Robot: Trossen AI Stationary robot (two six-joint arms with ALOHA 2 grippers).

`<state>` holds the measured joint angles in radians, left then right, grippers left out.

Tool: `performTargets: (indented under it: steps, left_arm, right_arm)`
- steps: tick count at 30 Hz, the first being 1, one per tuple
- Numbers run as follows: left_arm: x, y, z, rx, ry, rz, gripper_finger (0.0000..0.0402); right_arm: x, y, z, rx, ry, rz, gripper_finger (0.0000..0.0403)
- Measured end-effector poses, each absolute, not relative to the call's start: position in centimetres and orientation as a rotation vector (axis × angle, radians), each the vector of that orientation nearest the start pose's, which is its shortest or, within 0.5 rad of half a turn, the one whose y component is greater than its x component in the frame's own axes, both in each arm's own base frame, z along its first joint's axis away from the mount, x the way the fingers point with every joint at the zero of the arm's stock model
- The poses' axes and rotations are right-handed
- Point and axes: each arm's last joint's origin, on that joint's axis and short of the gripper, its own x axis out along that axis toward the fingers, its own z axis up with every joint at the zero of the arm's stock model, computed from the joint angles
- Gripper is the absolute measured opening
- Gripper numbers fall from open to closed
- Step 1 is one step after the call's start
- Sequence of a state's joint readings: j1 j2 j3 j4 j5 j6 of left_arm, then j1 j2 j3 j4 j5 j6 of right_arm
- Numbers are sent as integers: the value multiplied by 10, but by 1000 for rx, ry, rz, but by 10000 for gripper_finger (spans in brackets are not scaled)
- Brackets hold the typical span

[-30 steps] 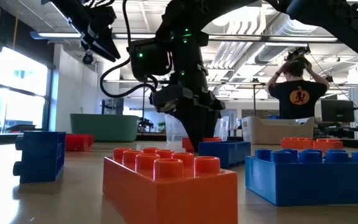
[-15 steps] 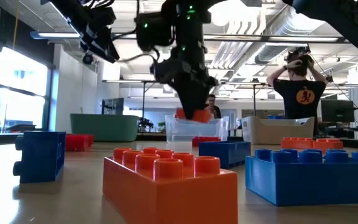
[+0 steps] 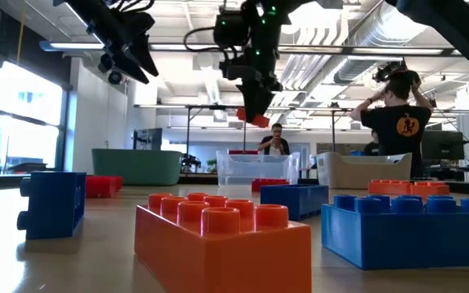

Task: Sort & place blocks by color
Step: Put the orange game piece into the transparent bin, then put the blue game piece into the green bin

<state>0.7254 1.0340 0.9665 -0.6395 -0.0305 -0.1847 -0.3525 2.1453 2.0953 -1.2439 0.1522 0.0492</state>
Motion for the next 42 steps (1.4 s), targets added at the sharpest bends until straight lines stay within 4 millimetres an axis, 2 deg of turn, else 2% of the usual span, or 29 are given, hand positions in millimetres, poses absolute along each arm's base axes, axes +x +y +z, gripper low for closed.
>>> performTargets:
  steps: [7,13,16,22,29,33,42]
  left_arm:
    - [154,138,311,-526,566,837,200]
    - [154,138,311,-608,530,866,200]
    - [154,138,311,-623,524,867,200]
    - [158,134,311,-616,530,841,200]
    - [165,125,311,-599,545,790,200]
    - [171,116,311,-583,558,741,200]
    - [184,95,311,-544,589,626,200]
  right_arm:
    - [393,-213,283,198,1191,-482,111]
    - [379,-244,284,220,1151,-476,111]
    - [374,-254,276,269,1143,-422,112]
    - [366,-263,247,283,1212,-363,113]
    - [358,-266,228,266,1267,-323,114]
    - [356,-268,225,255,1273,-322,119]
    - [355,-268,225,202,1296,-328,204]
